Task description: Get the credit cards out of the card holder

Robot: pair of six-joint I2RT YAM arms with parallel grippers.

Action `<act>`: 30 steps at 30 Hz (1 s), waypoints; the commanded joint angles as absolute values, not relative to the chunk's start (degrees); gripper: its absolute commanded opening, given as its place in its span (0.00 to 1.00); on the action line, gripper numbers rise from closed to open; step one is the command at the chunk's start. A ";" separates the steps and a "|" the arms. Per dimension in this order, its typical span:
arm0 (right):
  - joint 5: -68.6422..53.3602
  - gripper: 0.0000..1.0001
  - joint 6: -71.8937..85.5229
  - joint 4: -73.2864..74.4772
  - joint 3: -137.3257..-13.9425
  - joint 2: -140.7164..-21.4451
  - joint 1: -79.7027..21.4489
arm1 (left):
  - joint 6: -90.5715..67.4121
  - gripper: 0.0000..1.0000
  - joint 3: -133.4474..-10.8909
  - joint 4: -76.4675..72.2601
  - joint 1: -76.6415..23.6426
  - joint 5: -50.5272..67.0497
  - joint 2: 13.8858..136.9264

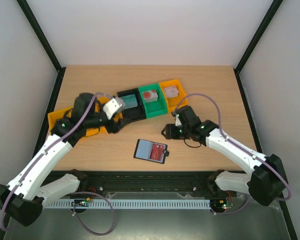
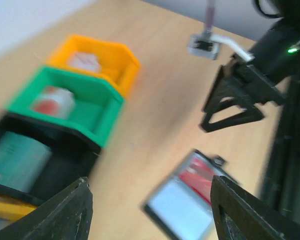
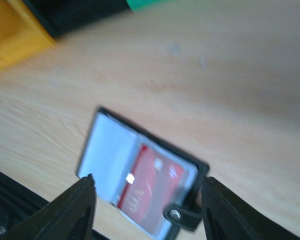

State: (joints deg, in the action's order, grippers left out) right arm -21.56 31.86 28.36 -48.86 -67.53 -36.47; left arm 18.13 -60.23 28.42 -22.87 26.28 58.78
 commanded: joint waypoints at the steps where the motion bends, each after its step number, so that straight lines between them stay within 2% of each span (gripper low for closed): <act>1: -16.82 0.55 39.02 32.63 -44.30 -69.38 -40.83 | -1.72 0.67 -50.41 27.36 -28.49 29.50 57.57; 3: -16.99 0.56 40.91 31.20 -41.82 -70.21 -43.92 | -3.09 0.68 -48.16 25.93 -30.48 23.50 59.59; 8: -18.63 0.55 46.03 22.18 -35.62 -70.78 -46.67 | -14.30 0.72 -43.51 19.27 -35.12 24.37 68.60; 13: -16.65 0.53 46.98 18.20 -33.37 -74.01 -46.68 | -29.85 0.85 -36.17 11.50 -39.23 18.11 74.29; 14: -16.03 0.53 46.74 18.15 -33.33 -74.69 -46.67 | -31.35 0.90 -34.66 8.72 -39.87 18.67 74.87; 18: -14.83 0.53 47.62 14.99 -31.64 -75.00 -46.68 | -34.49 0.98 -32.05 2.08 -42.25 18.96 78.30; 26: -17.71 0.50 55.11 -0.16 -26.42 -76.01 -46.67 | -40.66 0.99 -25.82 -11.49 -42.27 21.87 80.66; 30: -18.54 0.48 54.19 -0.90 -27.75 -78.32 -46.69 | -44.27 0.97 -23.23 -20.69 -42.35 22.90 83.42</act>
